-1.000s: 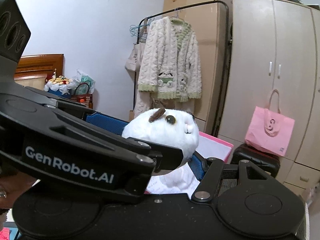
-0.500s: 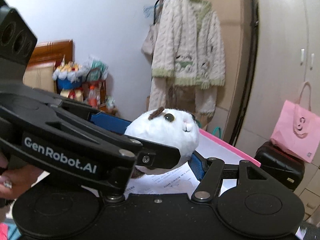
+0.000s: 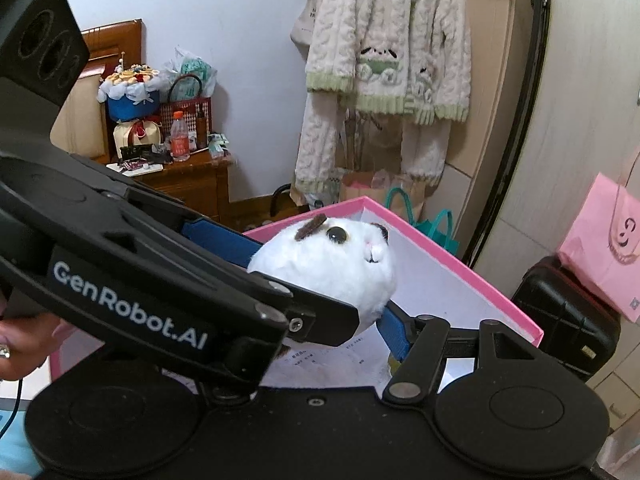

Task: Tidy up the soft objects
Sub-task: 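Open the left tool to release the plush toy into the box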

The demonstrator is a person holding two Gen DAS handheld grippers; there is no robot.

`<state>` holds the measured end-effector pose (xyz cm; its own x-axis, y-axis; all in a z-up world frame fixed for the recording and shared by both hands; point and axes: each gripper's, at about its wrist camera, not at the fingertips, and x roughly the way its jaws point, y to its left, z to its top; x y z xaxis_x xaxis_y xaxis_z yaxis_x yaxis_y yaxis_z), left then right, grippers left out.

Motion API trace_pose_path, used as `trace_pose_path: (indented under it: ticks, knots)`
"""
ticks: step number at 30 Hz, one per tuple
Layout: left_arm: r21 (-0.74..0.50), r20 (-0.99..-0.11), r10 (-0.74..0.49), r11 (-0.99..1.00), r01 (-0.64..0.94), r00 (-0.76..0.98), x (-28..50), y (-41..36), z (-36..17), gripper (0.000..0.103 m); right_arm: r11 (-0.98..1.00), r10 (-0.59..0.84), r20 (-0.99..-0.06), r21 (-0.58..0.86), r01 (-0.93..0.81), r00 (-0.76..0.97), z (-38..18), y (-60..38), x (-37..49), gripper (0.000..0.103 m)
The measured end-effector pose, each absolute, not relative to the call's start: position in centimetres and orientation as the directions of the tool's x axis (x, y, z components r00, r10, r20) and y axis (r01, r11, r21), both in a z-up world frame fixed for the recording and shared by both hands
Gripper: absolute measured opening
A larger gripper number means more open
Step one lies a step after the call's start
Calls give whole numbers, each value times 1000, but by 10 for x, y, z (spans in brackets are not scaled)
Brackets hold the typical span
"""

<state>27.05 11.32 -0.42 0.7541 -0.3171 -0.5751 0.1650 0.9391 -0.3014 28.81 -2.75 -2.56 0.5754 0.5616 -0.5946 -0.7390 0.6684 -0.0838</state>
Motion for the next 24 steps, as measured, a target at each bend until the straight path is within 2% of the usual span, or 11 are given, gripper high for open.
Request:
trace_pose_path:
  ticks: [3, 6, 10, 15, 24]
  knots:
    - [-195, -556, -206, 974, 115, 805, 267, 108, -2, 79, 672, 541, -611, -98, -734, 577, -31, -27, 290, 73]
    - [-137, -528, -156, 986, 98, 835, 257, 107, 1, 80, 704, 510, -616, -100, -703, 600, -33, -31, 286, 74]
    - [-136, -533, -172, 984, 117, 829, 238, 110, 4, 81, 729, 510, -605, -73, -681, 611, -31, -43, 271, 74]
    - [-88, -531, -168, 986, 143, 830, 208, 105, 13, 81, 734, 487, -594, -118, -669, 640, -21, -50, 244, 74]
    - [-2, -487, -162, 983, 184, 858, 153, 95, 40, 81, 764, 460, -563, -142, -629, 686, 3, -68, 192, 74]
